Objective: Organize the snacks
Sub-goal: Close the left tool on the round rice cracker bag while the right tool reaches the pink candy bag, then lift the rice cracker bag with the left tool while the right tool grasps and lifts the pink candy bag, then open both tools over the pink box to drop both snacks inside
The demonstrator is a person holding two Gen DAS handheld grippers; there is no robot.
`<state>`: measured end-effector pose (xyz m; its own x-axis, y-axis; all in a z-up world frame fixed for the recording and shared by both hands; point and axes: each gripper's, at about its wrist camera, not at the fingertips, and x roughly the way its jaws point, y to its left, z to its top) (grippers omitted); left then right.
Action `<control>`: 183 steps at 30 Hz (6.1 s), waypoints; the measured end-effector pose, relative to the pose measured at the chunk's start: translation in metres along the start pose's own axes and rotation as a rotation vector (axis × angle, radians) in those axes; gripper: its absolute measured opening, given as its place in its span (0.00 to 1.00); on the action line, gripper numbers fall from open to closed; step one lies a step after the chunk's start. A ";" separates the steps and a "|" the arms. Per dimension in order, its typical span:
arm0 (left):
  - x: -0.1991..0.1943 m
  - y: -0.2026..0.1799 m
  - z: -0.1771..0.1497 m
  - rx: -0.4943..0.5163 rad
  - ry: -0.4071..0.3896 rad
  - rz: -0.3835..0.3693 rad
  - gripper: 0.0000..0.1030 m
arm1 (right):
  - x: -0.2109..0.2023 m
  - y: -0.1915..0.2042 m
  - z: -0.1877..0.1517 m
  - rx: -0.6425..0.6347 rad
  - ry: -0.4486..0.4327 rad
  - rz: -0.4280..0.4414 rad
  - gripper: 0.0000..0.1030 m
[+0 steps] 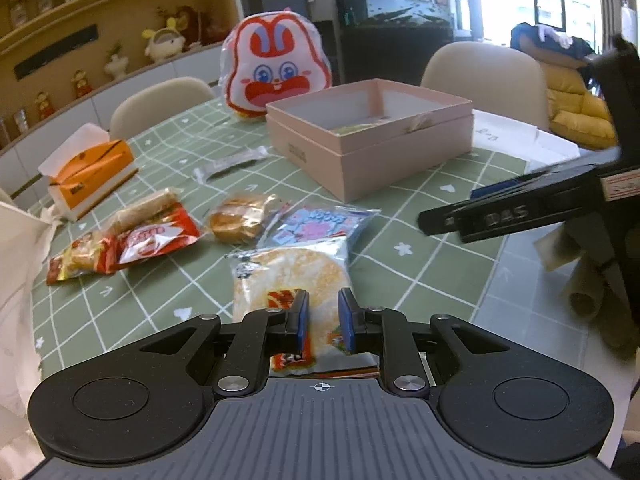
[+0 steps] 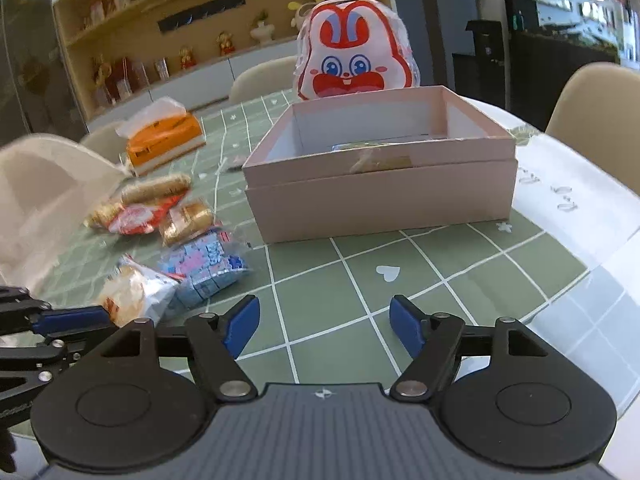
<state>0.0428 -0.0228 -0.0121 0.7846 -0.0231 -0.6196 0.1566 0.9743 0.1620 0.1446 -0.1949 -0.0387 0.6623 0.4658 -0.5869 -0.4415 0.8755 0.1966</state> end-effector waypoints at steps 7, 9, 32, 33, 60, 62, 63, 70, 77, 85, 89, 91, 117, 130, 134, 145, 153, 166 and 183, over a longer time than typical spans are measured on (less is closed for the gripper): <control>0.000 0.000 -0.009 0.076 -0.031 0.011 0.24 | 0.031 0.042 0.042 0.106 0.091 0.150 0.74; -0.002 0.007 -0.013 0.073 -0.029 0.020 0.23 | 0.046 0.058 0.049 0.127 0.095 0.123 0.75; -0.006 0.106 -0.028 -0.371 0.017 -0.046 0.22 | -0.019 0.033 0.003 -0.266 0.006 0.040 0.74; -0.004 0.103 -0.026 -0.361 0.022 -0.041 0.22 | -0.020 0.033 0.001 -0.271 0.013 0.039 0.74; 0.015 0.015 0.010 -0.065 0.108 0.020 0.22 | -0.019 -0.040 -0.012 -0.050 0.005 -0.025 0.83; 0.017 0.008 0.011 -0.047 0.115 0.001 0.33 | -0.019 -0.040 -0.012 -0.048 0.004 -0.017 0.84; 0.018 0.004 0.012 -0.029 0.118 -0.006 0.44 | -0.019 -0.040 -0.012 -0.047 0.004 -0.014 0.84; 0.018 -0.005 0.010 -0.002 0.109 -0.060 0.71 | -0.020 -0.042 -0.012 -0.039 0.002 -0.002 0.85; 0.002 0.043 0.001 -0.211 0.087 0.017 0.67 | -0.020 -0.042 -0.013 -0.040 0.004 0.012 0.86; 0.022 0.063 -0.003 -0.335 0.110 -0.048 0.73 | -0.020 -0.043 -0.013 -0.034 0.006 0.031 0.89; 0.034 0.043 0.004 -0.243 0.129 -0.046 0.82 | -0.018 -0.036 -0.013 -0.076 0.024 0.013 0.91; 0.042 0.027 0.004 -0.163 0.145 -0.033 0.88 | -0.015 -0.033 -0.013 -0.103 0.037 0.002 0.93; 0.004 0.057 -0.020 -0.288 0.054 -0.125 0.80 | 0.025 0.038 0.009 -0.098 0.062 -0.039 0.88; -0.015 0.016 -0.014 -0.214 0.053 -0.231 0.80 | -0.054 0.021 -0.008 -0.196 0.043 -0.023 0.59; -0.030 -0.002 0.006 -0.184 0.014 -0.285 0.80 | -0.102 -0.002 0.007 -0.192 -0.048 -0.027 0.58; 0.043 0.017 0.174 -0.323 -0.171 -0.326 0.80 | -0.131 -0.071 0.141 -0.099 -0.330 -0.079 0.59; 0.199 -0.025 0.202 -0.051 0.028 -0.218 0.80 | -0.029 -0.114 0.172 -0.006 -0.146 -0.058 0.59; 0.200 -0.010 0.176 -0.014 0.000 -0.237 0.80 | 0.123 -0.083 0.187 -0.011 0.164 0.057 0.59; 0.099 0.100 0.129 -0.518 -0.091 -0.218 0.76 | 0.063 -0.045 0.194 -0.064 0.004 0.007 0.75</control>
<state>0.2136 0.0438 0.0415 0.8192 -0.2327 -0.5242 0.0239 0.9270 -0.3742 0.3231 -0.1800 0.0681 0.6566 0.4714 -0.5888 -0.4840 0.8621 0.1505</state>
